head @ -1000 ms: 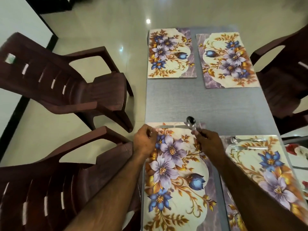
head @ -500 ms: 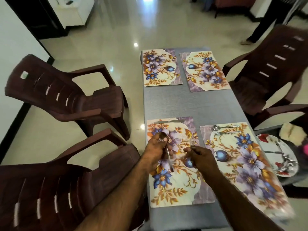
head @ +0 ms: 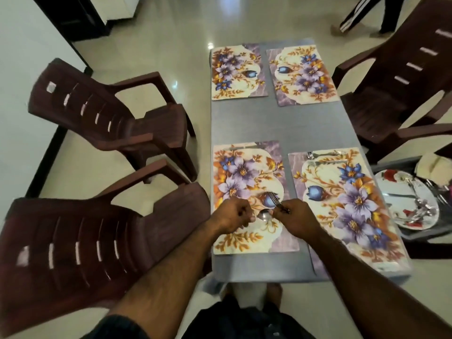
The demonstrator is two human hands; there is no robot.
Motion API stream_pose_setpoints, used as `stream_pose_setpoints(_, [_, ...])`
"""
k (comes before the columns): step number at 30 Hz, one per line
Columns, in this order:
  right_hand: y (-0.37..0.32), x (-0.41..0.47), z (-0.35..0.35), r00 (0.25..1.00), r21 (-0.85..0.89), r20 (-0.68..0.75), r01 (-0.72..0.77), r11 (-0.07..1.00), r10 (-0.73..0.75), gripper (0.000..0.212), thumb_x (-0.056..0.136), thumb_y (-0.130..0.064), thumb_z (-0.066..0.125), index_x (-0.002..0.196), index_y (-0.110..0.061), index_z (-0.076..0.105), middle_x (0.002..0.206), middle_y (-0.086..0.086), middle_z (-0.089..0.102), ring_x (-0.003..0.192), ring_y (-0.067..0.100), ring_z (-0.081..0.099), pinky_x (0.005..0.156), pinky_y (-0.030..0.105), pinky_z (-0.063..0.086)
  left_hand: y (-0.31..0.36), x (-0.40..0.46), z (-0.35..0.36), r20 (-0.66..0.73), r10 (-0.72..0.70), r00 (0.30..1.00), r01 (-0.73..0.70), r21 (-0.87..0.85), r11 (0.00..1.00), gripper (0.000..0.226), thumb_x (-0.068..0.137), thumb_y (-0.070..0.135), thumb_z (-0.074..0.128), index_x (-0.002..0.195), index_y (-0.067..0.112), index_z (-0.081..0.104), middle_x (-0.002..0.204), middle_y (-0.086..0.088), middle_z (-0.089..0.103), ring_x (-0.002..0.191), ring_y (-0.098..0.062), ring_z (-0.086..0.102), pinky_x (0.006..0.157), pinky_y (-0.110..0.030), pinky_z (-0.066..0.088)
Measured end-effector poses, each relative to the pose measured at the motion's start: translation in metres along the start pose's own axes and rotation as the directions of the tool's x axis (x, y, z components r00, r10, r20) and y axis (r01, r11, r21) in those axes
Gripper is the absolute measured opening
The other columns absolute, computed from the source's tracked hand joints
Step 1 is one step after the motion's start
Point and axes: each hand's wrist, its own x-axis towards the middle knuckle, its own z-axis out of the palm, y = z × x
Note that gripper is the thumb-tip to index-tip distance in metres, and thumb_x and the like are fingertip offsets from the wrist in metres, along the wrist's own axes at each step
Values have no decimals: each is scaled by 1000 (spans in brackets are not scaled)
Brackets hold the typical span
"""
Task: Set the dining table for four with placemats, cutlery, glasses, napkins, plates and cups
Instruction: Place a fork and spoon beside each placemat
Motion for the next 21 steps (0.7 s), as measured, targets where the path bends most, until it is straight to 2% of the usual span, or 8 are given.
stream_pose_setpoints(2, [20,-10,3,997,-17,42,-59,998,59,37,90,-29,80,58,-20,62,56,-1,59,62,20,61,58,36,43,-10,-8,13,-14,43,999,-39,232,972,7,90,17,78,92,22,74,88,1,78,79,-20,72,75,-39,60])
stream_pose_setpoints(4, [33,-18,6,992,-43,81,-92,995,95,44,90,-29,78,53,-26,55,54,-4,54,61,20,58,55,33,38,-20,-16,28,-23,73,997,-57,403,914,15,88,19,74,102,24,77,101,0,78,94,-24,71,82,-38,56])
stream_pose_setpoints(6, [41,-29,10,985,-92,145,-85,992,98,46,93,-25,75,53,-25,52,55,-4,52,64,22,57,54,29,35,-30,-27,45,-68,103,992,-58,481,875,20,88,24,68,105,25,77,104,0,77,98,-26,69,81,-35,54])
stream_pose_setpoints(10, [51,-48,24,971,-164,206,-90,982,123,35,97,-26,68,64,-18,62,65,1,60,72,23,62,53,22,35,-51,-44,70,-159,119,980,0,600,800,26,86,32,59,104,26,76,105,0,75,105,-28,64,84,-38,45])
stream_pose_setpoints(12, [52,-50,31,965,-164,213,-119,979,153,27,99,-30,66,77,-15,73,75,4,67,74,22,63,58,29,42,-61,-47,78,-175,101,979,31,626,780,26,87,33,56,105,27,75,107,2,73,108,-29,61,84,-39,43])
stream_pose_setpoints(16, [57,-49,43,960,-195,209,-144,970,185,32,100,-39,66,93,-11,78,86,7,73,77,22,65,65,34,52,-68,-48,85,-169,90,981,24,574,818,26,88,28,56,106,26,75,109,3,74,107,-29,63,86,-40,44])
stream_pose_setpoints(19, [60,-51,47,966,-178,180,-151,972,183,27,103,-33,63,98,-11,77,91,6,74,79,20,64,61,28,44,-67,-45,86,-192,77,978,36,523,852,26,87,28,61,107,26,77,110,5,74,106,-27,63,87,-39,48])
stream_pose_setpoints(21, [60,-54,46,970,-123,180,-141,982,161,25,102,-35,64,93,-15,75,84,2,71,78,19,63,61,29,44,-69,-42,85,-181,74,981,28,503,864,27,87,28,62,108,27,78,109,5,74,107,-26,64,87,-39,51])
